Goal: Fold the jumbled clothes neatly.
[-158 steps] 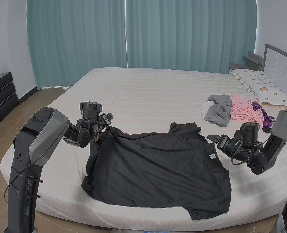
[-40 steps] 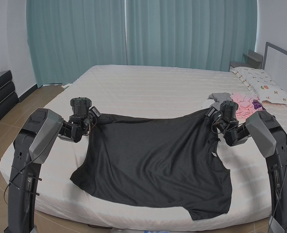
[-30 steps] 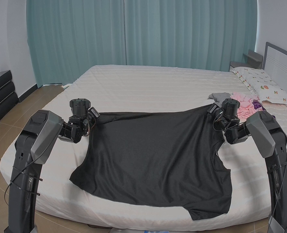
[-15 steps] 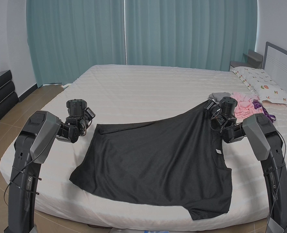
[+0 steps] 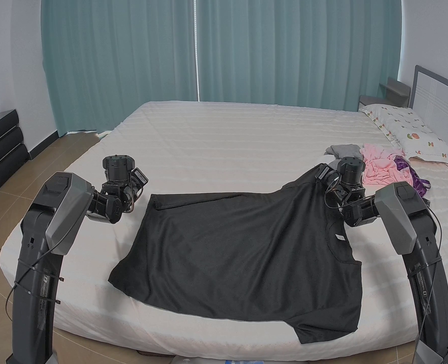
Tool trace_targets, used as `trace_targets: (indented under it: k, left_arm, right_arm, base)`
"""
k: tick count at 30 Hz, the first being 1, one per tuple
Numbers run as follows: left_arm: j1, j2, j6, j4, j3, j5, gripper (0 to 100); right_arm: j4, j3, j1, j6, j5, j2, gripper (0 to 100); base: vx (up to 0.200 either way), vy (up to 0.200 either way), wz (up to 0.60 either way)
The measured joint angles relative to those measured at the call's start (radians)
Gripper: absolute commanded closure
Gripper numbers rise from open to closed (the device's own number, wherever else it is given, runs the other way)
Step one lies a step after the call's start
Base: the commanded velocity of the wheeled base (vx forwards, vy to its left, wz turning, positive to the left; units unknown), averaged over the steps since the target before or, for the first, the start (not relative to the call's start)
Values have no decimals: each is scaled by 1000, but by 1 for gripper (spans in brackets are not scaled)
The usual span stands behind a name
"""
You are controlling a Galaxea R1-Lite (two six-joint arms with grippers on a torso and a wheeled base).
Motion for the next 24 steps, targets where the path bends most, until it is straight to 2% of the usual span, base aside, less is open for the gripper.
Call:
trace_targets:
  k: [6, 7, 14, 21, 24]
  left_arm:
    - [-8, 1, 0, 3, 2, -3, 100]
    - [-9, 0, 0, 3, 3, -4, 0]
    - [-28, -5, 0, 23, 10, -30, 0]
    - [-67, -33, -12, 77, 53, -136, 0]
    - [-89, -46, -16, 108, 70, -157, 0]
  right_arm:
    - [-3, 70, 0, 2, 5, -12, 0]
    - [-5, 91, 0, 4, 7, -19, 0]
    - [-19, 307, -18, 23, 70, -143, 0]
    - [-25, 478, -70, 34, 106, -277, 0]
    - [-33, 520, -87, 36, 109, -306, 0]
  base:
    - [0, 0, 0]
    - [0, 0, 0]
    - [0, 0, 0]
    - [0, 0, 0]
    - [0, 0, 0]
